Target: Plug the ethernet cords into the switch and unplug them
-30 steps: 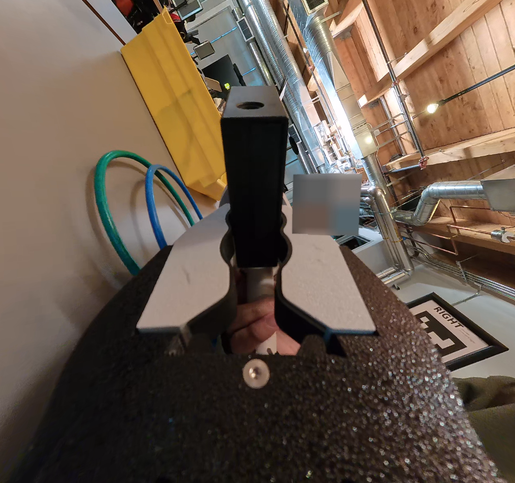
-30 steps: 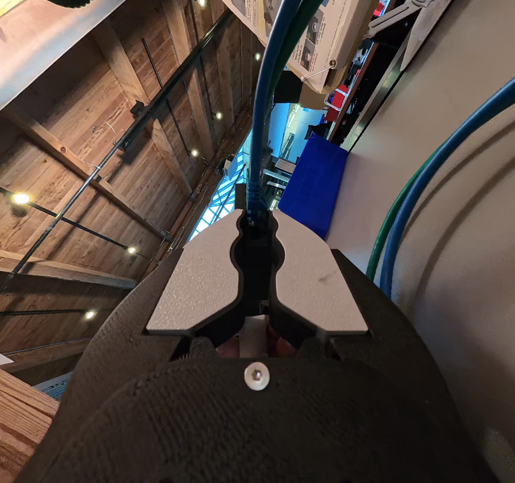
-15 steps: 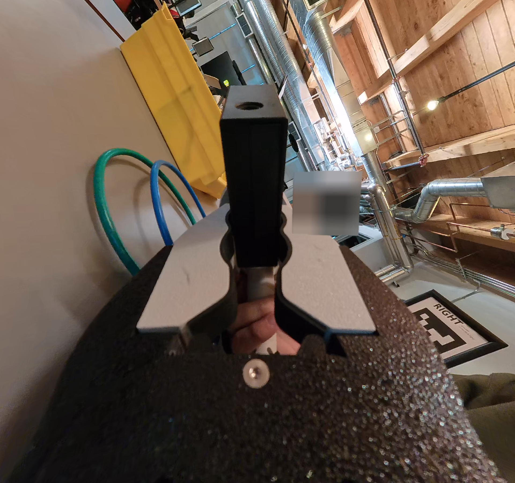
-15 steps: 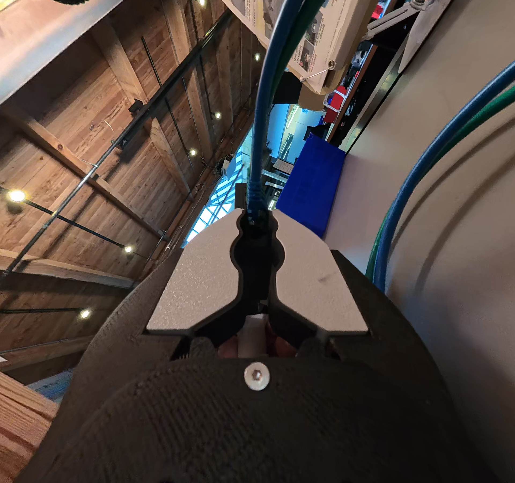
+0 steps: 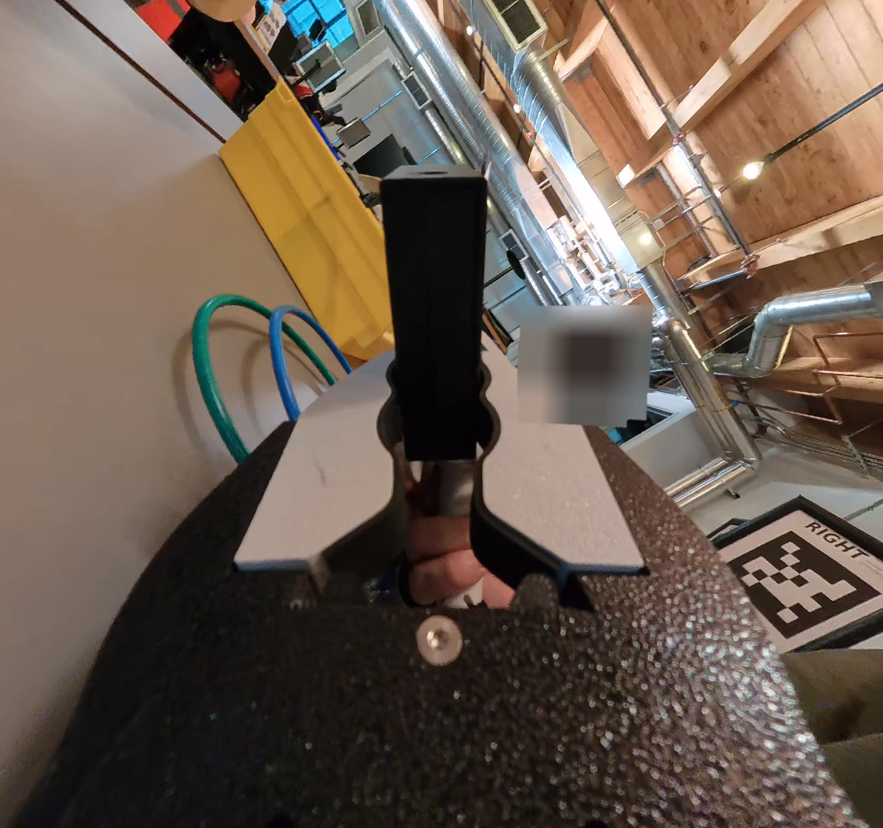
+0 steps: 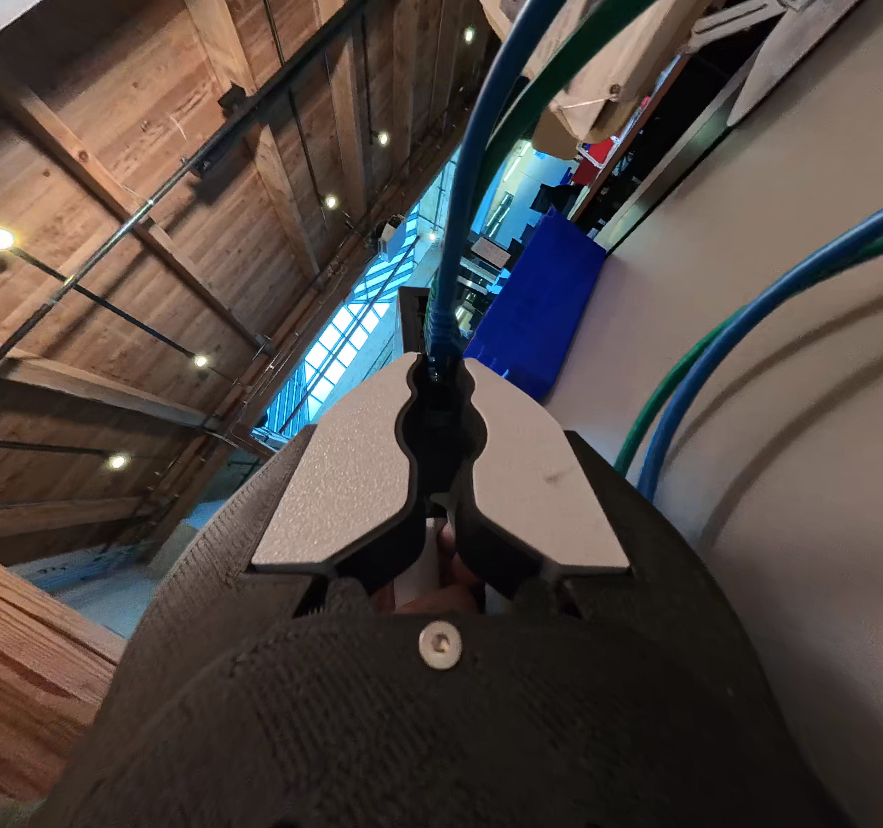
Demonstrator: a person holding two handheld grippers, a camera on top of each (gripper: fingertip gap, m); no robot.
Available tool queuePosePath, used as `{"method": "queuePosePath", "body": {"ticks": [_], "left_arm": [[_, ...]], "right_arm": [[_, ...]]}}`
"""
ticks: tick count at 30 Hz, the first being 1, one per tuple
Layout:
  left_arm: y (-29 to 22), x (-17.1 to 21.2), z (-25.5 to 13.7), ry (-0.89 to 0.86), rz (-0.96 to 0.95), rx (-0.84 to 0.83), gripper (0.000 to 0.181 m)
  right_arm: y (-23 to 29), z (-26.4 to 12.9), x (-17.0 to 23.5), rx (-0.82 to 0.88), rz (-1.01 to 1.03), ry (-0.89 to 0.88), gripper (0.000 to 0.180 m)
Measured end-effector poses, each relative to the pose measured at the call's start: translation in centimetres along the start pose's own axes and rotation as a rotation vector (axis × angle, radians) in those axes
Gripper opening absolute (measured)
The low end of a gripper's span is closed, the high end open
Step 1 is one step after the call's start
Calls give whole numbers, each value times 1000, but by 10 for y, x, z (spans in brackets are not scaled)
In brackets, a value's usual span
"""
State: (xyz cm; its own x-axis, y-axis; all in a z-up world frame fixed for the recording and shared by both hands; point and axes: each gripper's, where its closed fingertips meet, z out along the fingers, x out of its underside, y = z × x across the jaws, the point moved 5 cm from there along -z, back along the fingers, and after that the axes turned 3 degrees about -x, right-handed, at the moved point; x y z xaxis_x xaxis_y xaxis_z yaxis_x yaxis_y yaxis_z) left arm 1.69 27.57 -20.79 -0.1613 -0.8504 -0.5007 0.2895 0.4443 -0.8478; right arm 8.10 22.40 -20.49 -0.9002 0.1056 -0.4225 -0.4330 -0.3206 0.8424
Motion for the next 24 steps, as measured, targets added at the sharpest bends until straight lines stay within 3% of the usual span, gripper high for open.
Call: {"method": "queuePosePath", "body": {"ticks": [4, 13, 15, 18, 24], "left_arm": [[2, 0, 0, -28, -120, 64, 27], [-1, -6, -4, -17, 47, 59, 28], [0, -7, -3, 0, 26, 45, 39], [2, -4, -3, 20, 29, 36, 28], [8, 2, -2, -96, -95, -4, 27]], "right_arm": [[1, 1, -1, 23, -84, 32, 12], [12, 1, -2, -3, -217, 151, 12], [11, 0, -2, 17, -257, 186, 12], [9, -1, -2, 16, -251, 182, 11], [-2, -3, 1, 39, -111, 54, 9]]}}
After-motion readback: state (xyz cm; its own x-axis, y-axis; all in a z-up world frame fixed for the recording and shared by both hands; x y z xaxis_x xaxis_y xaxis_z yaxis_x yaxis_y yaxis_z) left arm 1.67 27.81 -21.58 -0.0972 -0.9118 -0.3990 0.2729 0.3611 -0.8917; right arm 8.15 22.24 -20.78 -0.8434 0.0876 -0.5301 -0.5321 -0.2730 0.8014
